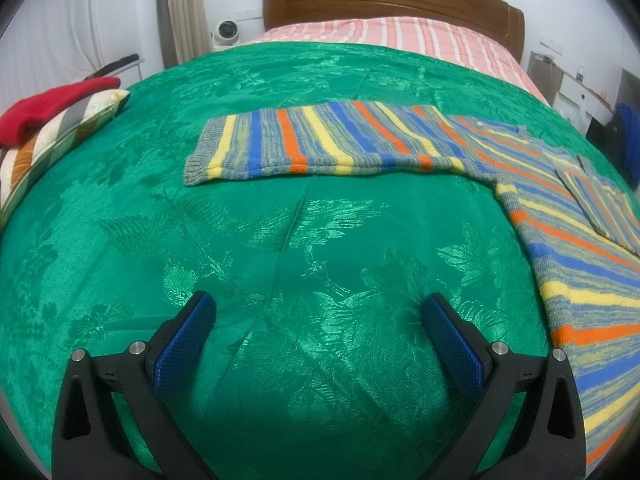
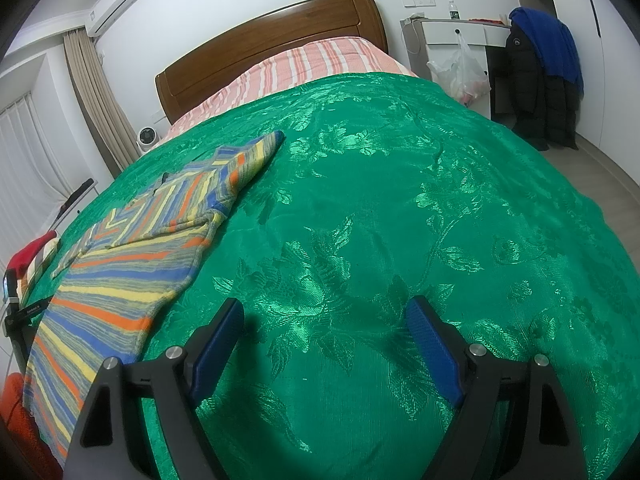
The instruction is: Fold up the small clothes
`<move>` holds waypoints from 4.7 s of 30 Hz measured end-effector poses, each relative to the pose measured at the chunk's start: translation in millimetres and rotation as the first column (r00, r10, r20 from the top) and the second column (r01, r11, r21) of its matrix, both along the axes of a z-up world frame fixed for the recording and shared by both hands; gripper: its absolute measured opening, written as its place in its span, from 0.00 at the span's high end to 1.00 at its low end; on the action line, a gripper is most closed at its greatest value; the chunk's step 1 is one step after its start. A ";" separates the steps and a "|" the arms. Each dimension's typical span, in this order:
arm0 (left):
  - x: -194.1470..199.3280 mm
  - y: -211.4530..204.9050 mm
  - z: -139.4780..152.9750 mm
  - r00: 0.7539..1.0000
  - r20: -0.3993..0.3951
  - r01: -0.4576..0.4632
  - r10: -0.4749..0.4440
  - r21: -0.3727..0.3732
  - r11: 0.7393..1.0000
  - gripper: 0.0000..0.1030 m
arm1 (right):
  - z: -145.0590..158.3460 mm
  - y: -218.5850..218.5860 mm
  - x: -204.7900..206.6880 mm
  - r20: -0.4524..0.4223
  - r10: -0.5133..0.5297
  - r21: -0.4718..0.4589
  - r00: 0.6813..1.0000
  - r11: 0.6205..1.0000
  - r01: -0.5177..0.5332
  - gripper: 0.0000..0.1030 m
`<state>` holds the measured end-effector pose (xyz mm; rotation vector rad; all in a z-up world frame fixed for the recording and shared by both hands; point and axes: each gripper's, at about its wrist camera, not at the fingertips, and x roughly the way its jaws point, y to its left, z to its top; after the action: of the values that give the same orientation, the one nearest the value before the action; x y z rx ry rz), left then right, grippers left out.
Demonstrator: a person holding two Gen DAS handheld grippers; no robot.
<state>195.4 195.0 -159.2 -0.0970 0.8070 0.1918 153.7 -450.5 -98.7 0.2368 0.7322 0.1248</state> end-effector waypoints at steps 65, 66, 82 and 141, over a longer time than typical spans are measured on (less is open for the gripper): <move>182.8 -123.8 79.9 0.915 -0.202 0.302 -0.350 -0.235 0.924 0.12 | 0.4 -0.3 -3.8 0.015 0.006 0.014 1.000 1.000 -0.006 0.18; 186.8 -118.6 65.5 0.898 -0.237 0.292 -0.370 -0.306 0.906 0.12 | 0.4 -0.4 -4.1 0.014 0.006 0.012 1.000 1.000 -0.006 0.18; 135.4 -102.4 50.2 0.971 -0.172 0.144 -0.167 -0.141 0.980 0.20 | 1.2 1.0 -0.9 0.007 0.006 0.004 1.000 1.000 -0.006 0.18; -31.4 -30.9 102.6 0.997 0.012 0.082 -0.082 0.051 0.995 0.02 | 0.0 15.4 2.6 -0.041 -0.016 -0.110 0.999 0.994 0.011 0.17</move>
<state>164.0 164.1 -56.6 -0.0173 0.7902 0.1338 156.3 -435.0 -98.7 0.1394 0.7767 0.0664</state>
